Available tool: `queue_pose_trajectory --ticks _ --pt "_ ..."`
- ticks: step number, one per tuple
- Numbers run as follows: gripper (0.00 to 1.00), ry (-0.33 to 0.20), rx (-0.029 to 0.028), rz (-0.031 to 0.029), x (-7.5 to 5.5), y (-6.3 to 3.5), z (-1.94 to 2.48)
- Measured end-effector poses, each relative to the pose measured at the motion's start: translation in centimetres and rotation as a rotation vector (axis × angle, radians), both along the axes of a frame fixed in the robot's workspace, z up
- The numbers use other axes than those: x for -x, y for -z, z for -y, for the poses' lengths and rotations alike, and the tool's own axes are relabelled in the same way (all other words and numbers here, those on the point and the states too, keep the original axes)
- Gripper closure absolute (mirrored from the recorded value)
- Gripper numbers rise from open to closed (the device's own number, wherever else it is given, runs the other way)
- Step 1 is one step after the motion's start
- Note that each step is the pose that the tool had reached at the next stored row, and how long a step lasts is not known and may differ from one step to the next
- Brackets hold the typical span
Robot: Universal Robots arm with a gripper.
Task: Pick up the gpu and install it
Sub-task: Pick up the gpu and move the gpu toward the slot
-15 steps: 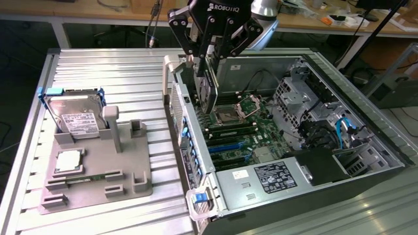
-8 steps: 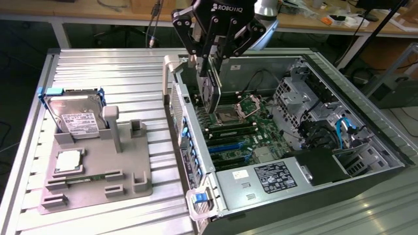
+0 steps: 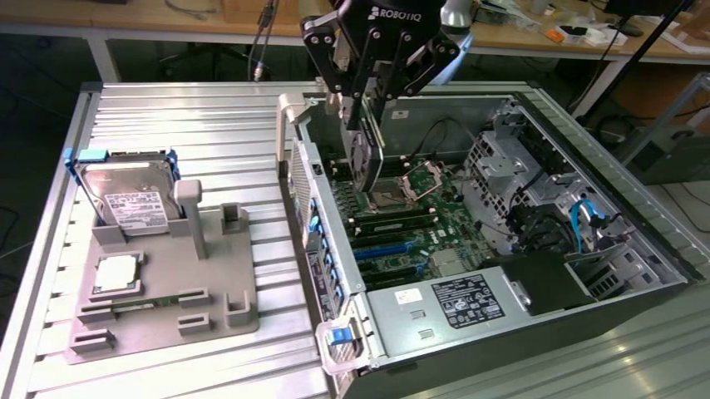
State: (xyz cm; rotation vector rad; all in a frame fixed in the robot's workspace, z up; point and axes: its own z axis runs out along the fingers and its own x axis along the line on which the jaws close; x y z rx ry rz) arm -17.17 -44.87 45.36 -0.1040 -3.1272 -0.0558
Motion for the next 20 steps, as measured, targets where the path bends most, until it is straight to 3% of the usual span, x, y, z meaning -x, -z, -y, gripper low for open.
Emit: queue_pose_trajectory --ticks 7,20 --pt "0.73 0.0 0.0 0.0 -0.3 0.0 -0.01" --pt "0.73 -0.002 -0.0001 0.0 -2.7 0.01 0.0"
